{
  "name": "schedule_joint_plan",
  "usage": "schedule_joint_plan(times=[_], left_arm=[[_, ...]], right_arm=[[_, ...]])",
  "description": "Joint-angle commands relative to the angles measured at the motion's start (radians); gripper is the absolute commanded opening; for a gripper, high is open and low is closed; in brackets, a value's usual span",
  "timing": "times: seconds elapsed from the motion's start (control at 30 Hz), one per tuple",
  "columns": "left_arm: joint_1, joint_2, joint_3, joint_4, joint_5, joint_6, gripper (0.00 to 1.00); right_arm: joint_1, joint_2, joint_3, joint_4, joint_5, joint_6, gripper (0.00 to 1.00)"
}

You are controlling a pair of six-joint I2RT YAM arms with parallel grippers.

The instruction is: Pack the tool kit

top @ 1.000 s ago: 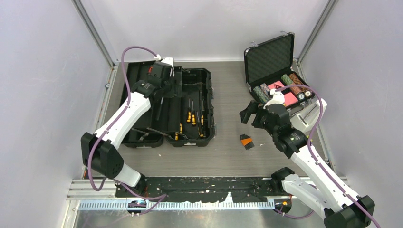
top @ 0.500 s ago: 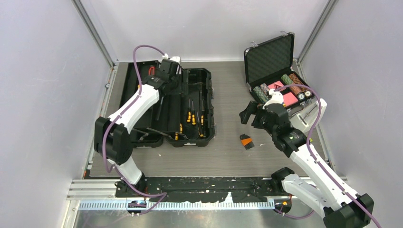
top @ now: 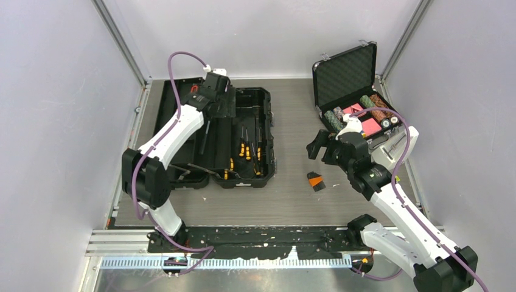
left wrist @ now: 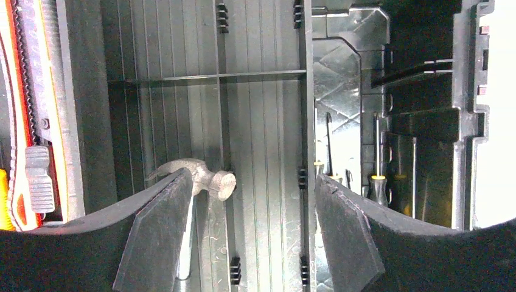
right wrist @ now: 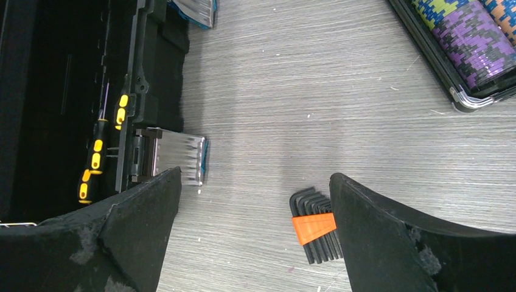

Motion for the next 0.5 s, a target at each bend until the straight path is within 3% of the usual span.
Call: schedule_joint_plan(times=[0.0,0.33,0.47], left_arm=[[0.008,0.010,0.047,-0.029,-0.012,0.004,0.74],[-0.012,-0.109,-0.021,0.112,0.187,-0.024,0.73],[-0.014,-0.074,-0.014,0.095,0.173,-0.022,0.73]], right_arm=[[-0.005,0.007,0.044,0.000,-0.007,-0.016,0.96],[-0.005,0.012,0.041,-0.004,-0.014,-0.012,0.96],[-0.005,0.017,0.044,-0.004,-0.020,-0.009,0.96]])
